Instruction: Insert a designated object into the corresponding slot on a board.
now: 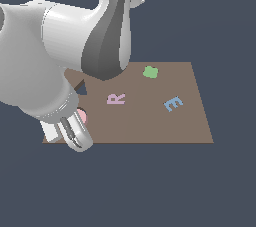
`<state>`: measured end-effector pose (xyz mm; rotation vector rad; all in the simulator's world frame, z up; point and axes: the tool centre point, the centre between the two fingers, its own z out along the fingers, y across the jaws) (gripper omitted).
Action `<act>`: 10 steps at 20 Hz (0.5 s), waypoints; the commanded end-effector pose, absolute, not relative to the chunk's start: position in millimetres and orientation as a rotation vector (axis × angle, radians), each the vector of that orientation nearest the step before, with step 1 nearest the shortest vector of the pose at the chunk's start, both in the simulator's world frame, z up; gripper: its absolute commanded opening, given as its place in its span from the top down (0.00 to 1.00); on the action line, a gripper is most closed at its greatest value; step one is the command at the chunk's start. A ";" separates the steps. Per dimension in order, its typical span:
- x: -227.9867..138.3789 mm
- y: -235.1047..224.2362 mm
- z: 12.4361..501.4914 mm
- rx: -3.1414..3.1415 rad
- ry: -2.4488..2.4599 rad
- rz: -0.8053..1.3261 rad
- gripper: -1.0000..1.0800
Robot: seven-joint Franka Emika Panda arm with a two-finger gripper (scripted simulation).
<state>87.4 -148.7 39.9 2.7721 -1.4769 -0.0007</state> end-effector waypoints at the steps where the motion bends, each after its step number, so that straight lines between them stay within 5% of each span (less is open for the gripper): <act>1: 81.8 -153.0 40.5 2.726 -1.562 0.000 1.00; 10: 69.1 -160.3 41.0 2.627 -1.723 -0.001 1.00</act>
